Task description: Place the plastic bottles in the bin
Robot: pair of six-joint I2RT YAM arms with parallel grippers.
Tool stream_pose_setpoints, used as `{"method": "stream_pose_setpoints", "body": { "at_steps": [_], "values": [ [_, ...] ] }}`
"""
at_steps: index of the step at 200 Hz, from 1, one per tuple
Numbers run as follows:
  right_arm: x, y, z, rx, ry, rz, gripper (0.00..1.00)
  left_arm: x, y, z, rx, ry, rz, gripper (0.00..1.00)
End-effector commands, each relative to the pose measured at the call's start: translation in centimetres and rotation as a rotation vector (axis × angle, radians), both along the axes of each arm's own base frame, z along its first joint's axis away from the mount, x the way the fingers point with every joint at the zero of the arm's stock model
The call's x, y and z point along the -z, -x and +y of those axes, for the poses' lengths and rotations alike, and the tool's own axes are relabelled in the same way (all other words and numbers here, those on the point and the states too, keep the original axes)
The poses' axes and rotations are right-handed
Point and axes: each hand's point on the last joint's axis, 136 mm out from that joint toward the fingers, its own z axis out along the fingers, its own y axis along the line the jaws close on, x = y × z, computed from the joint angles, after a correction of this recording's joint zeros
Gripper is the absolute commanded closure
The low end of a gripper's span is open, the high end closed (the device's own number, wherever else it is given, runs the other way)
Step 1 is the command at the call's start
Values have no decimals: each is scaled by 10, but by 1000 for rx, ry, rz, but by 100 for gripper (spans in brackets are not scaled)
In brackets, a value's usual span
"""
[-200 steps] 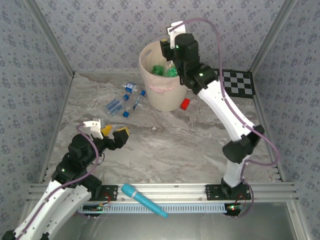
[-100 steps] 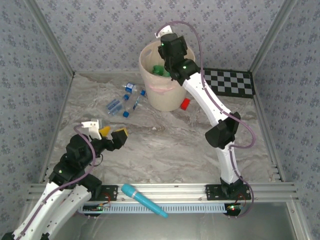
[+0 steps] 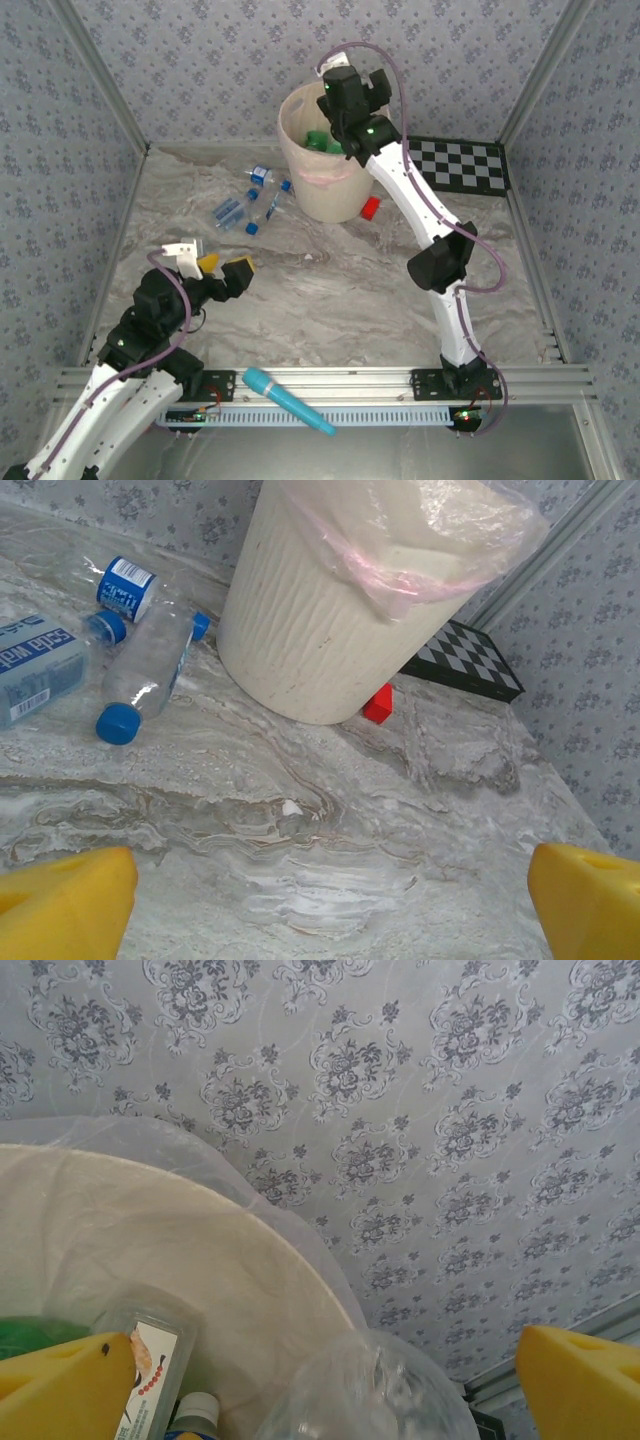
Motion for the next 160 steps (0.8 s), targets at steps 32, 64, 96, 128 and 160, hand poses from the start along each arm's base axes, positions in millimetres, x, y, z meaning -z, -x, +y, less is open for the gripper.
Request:
{"method": "stream_pose_setpoints", "body": {
  "at_steps": [32,64,96,128,160],
  "values": [
    [-18,22,25,-34,8,-30,0,-1,-2,2,-24,4,5,0],
    [-18,25,22,-44,-30,-13,1,-1,-2,2,-23,1,19,0],
    [-4,24,3,-58,-175,70,0,2,-2,2,-23,9,25,0],
    [24,15,-19,-75,-370,199,1,0,-3,1,-21,-2,25,0],
    [41,5,-27,-132,-554,283,1,-2,-4,2,-26,-11,25,0]
  ]
}}
